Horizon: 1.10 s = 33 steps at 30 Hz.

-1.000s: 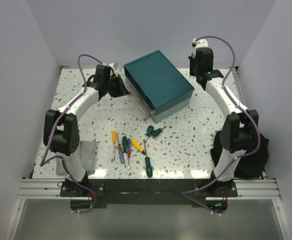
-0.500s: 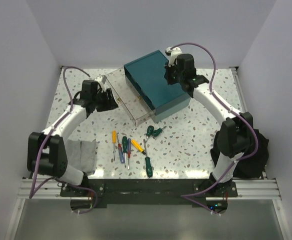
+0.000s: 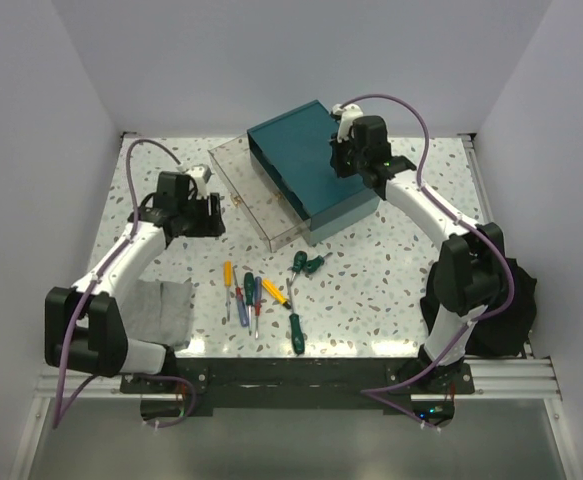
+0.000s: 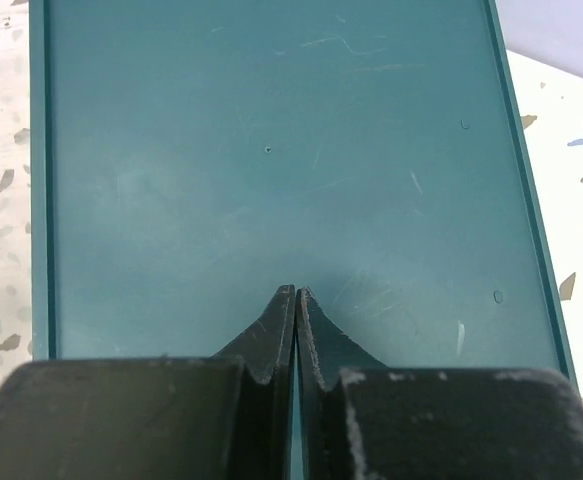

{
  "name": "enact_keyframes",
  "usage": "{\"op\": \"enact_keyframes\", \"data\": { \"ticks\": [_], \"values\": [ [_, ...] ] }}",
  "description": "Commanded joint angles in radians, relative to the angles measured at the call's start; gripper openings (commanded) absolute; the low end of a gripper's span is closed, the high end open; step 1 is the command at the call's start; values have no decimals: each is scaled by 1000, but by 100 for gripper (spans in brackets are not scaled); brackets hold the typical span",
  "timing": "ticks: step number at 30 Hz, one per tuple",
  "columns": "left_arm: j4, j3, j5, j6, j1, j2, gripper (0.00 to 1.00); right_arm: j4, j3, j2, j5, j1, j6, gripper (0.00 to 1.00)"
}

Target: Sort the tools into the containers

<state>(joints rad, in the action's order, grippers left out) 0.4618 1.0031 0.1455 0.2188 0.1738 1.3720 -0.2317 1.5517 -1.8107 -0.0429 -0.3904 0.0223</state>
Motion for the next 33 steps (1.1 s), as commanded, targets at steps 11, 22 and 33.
{"op": "enact_keyframes", "data": {
  "ticks": [11,22,33],
  "values": [
    [-52,-35,-7,21,67,242,59,8,-27,114,28,1,-42,47],
    [21,-44,-27,10,99,305,31,12,-18,94,37,2,-33,48],
    [47,-20,-126,50,66,156,64,17,10,63,38,2,-30,48]
  ]
}}
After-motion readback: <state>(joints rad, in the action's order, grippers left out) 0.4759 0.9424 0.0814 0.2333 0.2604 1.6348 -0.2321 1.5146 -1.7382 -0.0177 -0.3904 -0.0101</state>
